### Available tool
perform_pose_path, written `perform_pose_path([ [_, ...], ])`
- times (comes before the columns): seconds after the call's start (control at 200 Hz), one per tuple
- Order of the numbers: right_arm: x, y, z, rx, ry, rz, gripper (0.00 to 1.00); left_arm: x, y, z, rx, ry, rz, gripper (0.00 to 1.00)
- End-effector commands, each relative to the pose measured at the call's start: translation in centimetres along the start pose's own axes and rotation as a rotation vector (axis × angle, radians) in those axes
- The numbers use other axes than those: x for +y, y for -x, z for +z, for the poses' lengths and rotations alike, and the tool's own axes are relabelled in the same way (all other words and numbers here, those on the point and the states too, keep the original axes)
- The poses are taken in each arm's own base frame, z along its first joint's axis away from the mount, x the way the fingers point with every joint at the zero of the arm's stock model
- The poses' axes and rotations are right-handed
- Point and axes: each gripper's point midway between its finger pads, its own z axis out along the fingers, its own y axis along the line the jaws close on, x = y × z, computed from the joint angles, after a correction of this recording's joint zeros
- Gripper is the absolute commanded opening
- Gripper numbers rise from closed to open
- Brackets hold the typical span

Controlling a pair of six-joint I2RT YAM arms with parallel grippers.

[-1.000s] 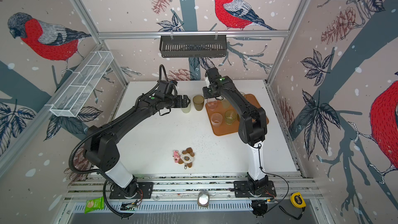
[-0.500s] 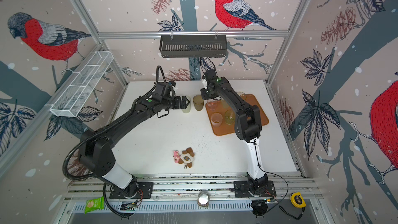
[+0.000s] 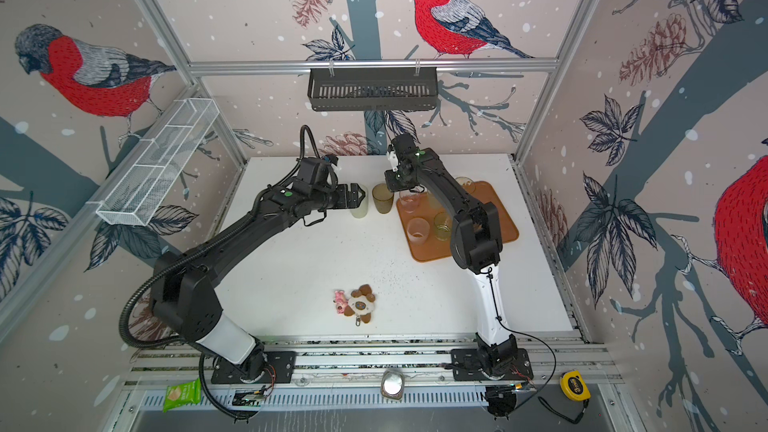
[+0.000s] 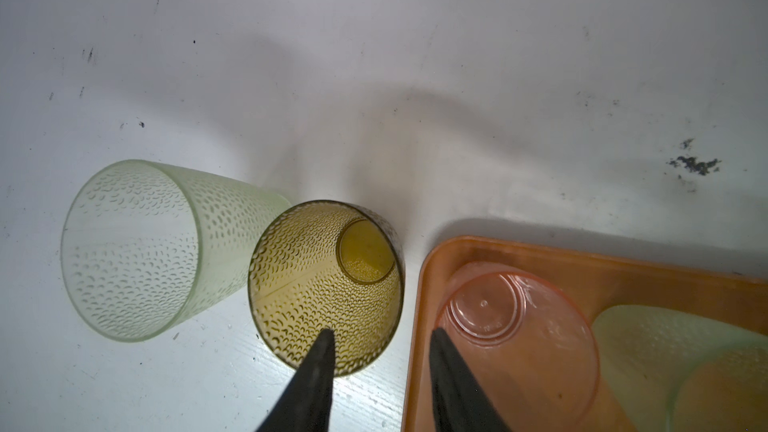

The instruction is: Place the glasses into the tray

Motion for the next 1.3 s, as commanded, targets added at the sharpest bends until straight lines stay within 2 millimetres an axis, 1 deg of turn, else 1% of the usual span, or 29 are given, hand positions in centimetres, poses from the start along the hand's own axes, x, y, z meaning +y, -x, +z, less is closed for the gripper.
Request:
perform_pose_path([
  [0.0, 0.5, 0.7, -1.2, -0.026, -0.001, -0.017, 0.41, 1.6, 0.6, 0.5, -0.002, 0.066, 0.0, 0.95],
  [0.09, 0.5, 0.8, -1.3, -0.032, -0.006, -0.019, 0.41, 2.6, 0.6, 1.2, 0.037, 0.093, -0.039, 0.94],
  [0.165, 0.5, 0.8, -1.2, -0.033, -0.012, -0.018, 0.41, 2.6, 0.6, 1.5, 0.067, 0.082, -0.041, 0.93],
  [0.26, 0.4, 0.9, -0.9, -0.031, -0.014, -0.016, 0.41, 2.2, 0.9, 1.7, 0.062, 0.065, -0.037, 0.92],
  [0.41, 0.4, 1.0, -0.2, -0.027, -0.011, -0.016, 0.41, 1.3, 1.4, 1.4, 0.039, 0.02, -0.036, 0.92],
  [0.73, 0.1, 1.2, 1.5, -0.011, -0.013, -0.011, 0.4, 0.8, 1.7, 0.5, 0.012, -0.013, -0.034, 0.92],
  [0.986, -0.2, 0.5, 2.9, 0.016, -0.021, -0.014, 0.39, 0.2, 2.1, 0.2, -0.009, -0.042, -0.03, 0.92],
  [1.296, -0.4, 0.1, 3.8, 0.031, -0.019, -0.013, 0.35, -0.2, 2.3, 0.0, -0.021, -0.062, -0.029, 0.92],
])
